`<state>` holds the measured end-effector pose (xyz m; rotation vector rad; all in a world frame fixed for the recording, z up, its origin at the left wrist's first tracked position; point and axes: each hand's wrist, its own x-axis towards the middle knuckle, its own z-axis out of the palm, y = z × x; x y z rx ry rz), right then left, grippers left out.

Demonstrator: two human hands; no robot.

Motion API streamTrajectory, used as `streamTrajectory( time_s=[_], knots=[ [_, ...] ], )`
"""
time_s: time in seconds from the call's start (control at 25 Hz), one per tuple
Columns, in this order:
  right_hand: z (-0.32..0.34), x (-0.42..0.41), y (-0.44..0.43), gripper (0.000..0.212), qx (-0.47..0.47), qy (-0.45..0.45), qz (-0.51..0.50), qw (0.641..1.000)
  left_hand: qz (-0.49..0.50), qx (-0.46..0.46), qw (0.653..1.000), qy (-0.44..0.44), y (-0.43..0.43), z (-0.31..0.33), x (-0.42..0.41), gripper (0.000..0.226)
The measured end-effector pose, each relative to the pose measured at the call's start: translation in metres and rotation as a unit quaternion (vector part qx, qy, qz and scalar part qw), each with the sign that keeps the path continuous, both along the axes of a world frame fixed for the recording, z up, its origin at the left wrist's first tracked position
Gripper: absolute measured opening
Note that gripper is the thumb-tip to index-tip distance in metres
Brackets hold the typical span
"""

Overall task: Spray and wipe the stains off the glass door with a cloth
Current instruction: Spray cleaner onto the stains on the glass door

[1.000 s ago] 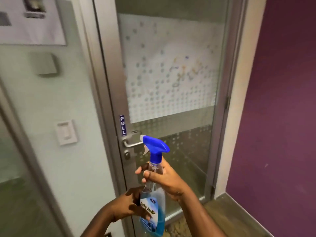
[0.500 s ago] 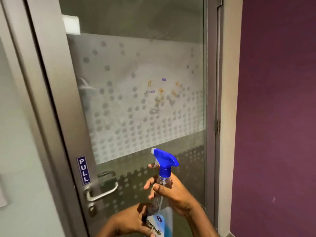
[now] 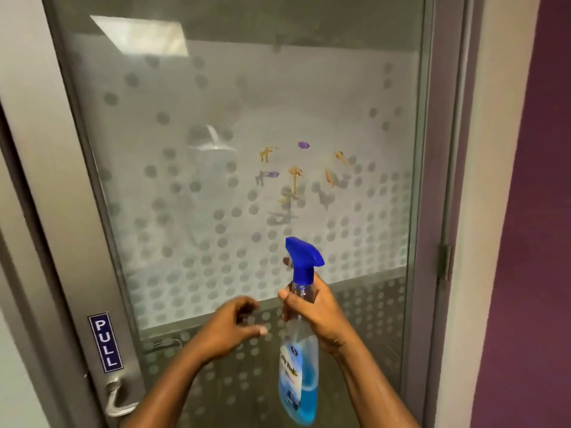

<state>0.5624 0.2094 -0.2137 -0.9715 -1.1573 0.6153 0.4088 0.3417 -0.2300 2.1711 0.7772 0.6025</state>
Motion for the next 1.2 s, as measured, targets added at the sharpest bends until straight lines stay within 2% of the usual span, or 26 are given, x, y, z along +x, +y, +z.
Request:
streamTrajectory(
  time_s=[0.08,0.16,0.28,0.4,0.52,0.72,0.96,1.2],
  knots=[
    [0.013,0.011,0.012,0.049,0.005,0.010,-0.006,1.000,0.115,0.157,0.977,-0.090,0.001,0.033,0.013,0.042],
    [0.028,0.019,0.027,0.049,0.007,0.005,-0.009,1.000,0.203,0.299,0.922,-0.141,0.006,0.067,0.025,0.049],
    [0.055,0.021,0.044,0.047,0.016,-0.023,-0.022,0.999,0.255,0.421,0.857,-0.154,0.022,0.110,0.031,0.072],
    [0.090,0.022,0.052,0.048,0.037,-0.017,-0.032,0.999,0.283,0.500,0.810,-0.119,0.046,0.142,0.031,0.082],
    [0.134,0.023,0.057,0.045,0.042,-0.003,-0.045,0.998,0.308,0.525,0.790,-0.073,0.070,0.158,0.032,0.085],
    [0.193,0.032,0.060,0.040,0.017,0.022,-0.020,0.999,0.325,0.510,0.796,-0.034,0.105,0.150,0.035,0.088],
    [0.214,0.039,0.072,0.027,0.013,0.032,-0.023,0.999,0.343,0.528,0.776,-0.030,0.118,0.147,0.041,0.083],
    [0.219,0.050,0.082,0.040,0.000,0.042,-0.044,0.998,0.346,0.543,0.764,-0.041,0.123,0.145,0.043,0.081]
  ],
)
